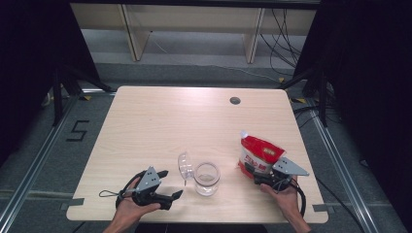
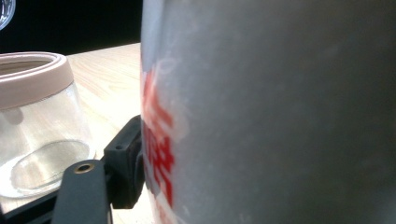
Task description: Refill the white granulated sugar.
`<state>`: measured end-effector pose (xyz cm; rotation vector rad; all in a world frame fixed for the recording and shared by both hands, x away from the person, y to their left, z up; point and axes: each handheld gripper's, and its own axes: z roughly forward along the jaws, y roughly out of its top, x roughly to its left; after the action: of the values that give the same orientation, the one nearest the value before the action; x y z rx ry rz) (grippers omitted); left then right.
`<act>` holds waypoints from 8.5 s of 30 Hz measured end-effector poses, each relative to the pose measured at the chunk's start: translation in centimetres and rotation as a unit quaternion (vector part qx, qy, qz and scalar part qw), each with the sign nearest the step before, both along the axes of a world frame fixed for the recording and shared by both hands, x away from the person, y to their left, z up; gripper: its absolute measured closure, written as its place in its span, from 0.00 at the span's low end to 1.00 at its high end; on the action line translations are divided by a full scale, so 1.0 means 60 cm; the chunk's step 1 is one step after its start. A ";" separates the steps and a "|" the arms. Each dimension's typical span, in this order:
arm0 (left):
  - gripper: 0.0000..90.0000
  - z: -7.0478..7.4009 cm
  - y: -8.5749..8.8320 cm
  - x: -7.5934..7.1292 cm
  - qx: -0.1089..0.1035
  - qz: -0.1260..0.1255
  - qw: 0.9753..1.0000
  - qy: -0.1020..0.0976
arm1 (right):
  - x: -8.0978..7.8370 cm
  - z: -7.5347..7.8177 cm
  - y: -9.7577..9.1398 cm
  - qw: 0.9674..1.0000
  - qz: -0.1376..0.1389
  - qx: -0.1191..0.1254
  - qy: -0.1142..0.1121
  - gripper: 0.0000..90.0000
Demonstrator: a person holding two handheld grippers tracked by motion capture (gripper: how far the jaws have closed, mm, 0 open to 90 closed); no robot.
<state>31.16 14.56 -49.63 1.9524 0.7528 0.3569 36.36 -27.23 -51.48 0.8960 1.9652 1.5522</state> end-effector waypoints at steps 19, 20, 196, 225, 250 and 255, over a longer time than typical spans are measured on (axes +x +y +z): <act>0.17 -0.001 -0.001 0.000 -0.006 -0.001 1.000 -0.003 | -0.003 0.009 0.002 0.999 0.024 -0.020 -0.017 0.46; 0.17 -0.001 -0.001 0.000 -0.006 -0.001 1.000 -0.003 | -0.003 0.009 0.002 0.999 0.024 -0.020 -0.017 0.46; 0.17 0.001 0.003 -0.002 0.017 0.003 1.000 -0.013 | -0.126 0.117 0.111 0.652 0.046 -0.633 -0.416 0.55; 0.17 0.001 0.004 -0.002 0.023 0.006 1.000 -0.014 | -0.124 0.123 0.108 0.633 0.052 -0.639 -0.433 0.55; 0.17 0.001 0.006 0.001 0.027 -0.002 0.999 -0.022 | -0.129 0.127 0.111 0.629 0.051 -0.644 -0.432 0.56; 0.17 0.001 0.006 0.001 0.028 -0.002 0.999 -0.023 | -0.130 0.128 0.111 0.628 0.051 -0.644 -0.434 0.56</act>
<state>31.21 14.91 -49.54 1.9906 0.7162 0.4218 28.57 -20.55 -43.77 -0.5254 1.6602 0.1087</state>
